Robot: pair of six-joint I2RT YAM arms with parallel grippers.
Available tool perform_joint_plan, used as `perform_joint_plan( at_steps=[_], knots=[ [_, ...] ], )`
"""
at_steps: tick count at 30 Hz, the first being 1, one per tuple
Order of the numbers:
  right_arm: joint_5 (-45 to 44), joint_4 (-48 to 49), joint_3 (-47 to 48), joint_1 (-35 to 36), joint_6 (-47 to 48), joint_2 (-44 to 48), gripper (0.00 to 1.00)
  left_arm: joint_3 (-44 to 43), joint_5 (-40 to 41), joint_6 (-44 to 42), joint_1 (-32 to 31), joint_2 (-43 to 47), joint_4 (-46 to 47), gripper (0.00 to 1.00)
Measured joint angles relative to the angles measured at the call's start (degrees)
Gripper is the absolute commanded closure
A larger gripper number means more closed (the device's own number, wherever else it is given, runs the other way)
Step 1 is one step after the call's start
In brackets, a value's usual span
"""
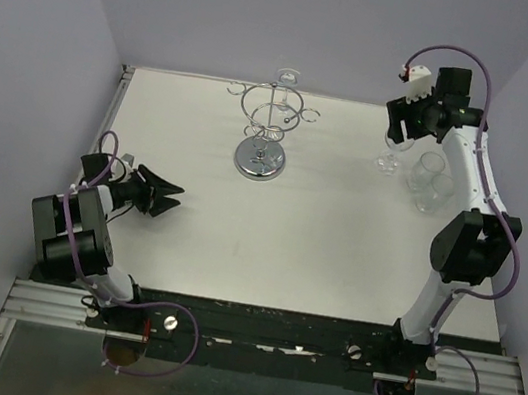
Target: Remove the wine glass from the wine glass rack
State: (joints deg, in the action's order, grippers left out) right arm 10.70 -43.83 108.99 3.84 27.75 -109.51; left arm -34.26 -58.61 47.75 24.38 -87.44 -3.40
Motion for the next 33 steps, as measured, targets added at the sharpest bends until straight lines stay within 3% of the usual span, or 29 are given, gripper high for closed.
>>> perform_joint_plan(
  at_steps=[12, 33],
  knots=[
    [1.31, -0.07, 5.90, -7.56, -4.24, -7.41, 0.41, -1.73, 1.20, -4.72, 0.52, -2.05, -3.15, 0.45],
    [1.66, -0.39, 14.62, -9.33, -9.44, -13.73, 0.30, -1.49, 2.62, -7.54, 0.52, -0.70, -5.75, 0.45]
  ],
)
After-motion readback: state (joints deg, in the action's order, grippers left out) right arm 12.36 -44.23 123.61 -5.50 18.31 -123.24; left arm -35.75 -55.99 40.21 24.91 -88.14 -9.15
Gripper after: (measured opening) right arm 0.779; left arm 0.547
